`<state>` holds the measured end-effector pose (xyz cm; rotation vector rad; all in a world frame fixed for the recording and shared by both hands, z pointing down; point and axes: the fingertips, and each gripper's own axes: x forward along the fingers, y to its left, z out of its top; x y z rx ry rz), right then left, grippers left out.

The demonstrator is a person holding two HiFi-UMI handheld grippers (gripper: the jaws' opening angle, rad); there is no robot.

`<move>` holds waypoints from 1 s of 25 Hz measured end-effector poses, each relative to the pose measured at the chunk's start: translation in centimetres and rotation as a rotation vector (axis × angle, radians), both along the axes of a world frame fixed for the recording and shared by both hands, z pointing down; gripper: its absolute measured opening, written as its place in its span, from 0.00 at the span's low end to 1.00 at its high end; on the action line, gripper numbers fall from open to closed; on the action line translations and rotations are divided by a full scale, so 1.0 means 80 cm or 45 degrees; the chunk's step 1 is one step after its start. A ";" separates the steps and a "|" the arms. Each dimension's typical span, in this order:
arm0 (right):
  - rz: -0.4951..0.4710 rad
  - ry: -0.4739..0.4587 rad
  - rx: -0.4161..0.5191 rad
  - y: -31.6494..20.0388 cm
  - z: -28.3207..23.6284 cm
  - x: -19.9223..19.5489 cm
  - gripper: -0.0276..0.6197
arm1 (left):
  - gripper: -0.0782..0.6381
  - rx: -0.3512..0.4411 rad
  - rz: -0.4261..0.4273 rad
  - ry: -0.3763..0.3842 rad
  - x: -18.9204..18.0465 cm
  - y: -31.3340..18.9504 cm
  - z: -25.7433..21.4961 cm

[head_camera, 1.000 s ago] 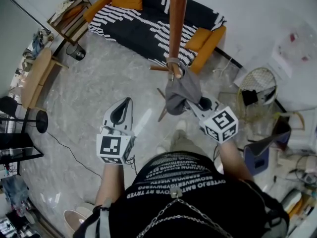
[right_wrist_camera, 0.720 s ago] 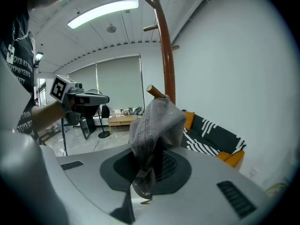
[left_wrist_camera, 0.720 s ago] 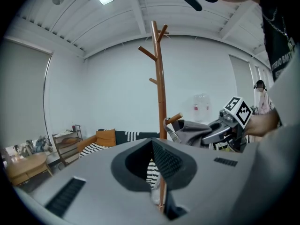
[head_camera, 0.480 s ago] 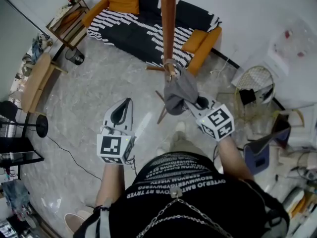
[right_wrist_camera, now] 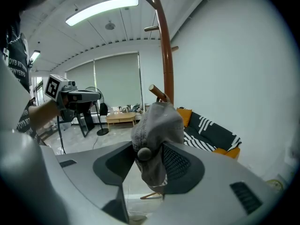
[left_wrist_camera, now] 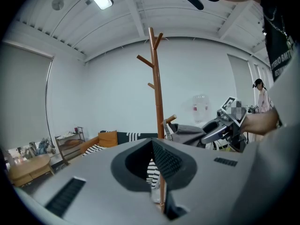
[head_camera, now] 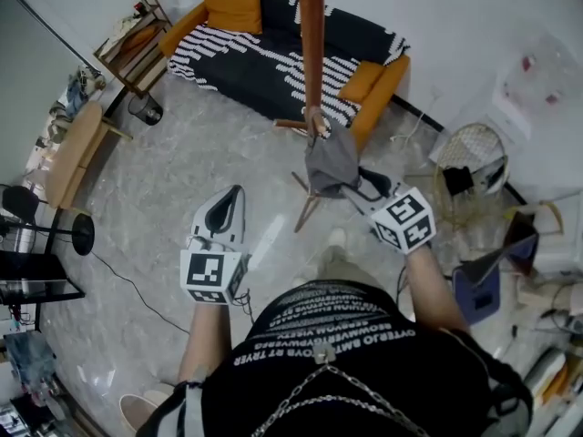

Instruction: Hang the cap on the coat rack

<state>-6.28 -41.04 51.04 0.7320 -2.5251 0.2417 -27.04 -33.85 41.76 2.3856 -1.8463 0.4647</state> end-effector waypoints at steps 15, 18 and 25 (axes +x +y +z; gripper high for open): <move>0.149 -0.222 0.440 0.043 -0.160 0.036 0.05 | 0.11 0.084 0.034 0.020 0.005 0.051 -0.026; 0.147 -0.248 0.525 0.059 -0.192 0.038 0.05 | 0.11 0.094 0.034 0.021 0.002 0.060 -0.032; 0.147 -0.279 0.594 0.097 -0.223 0.032 0.05 | 0.11 0.105 0.027 0.032 -0.007 0.094 -0.032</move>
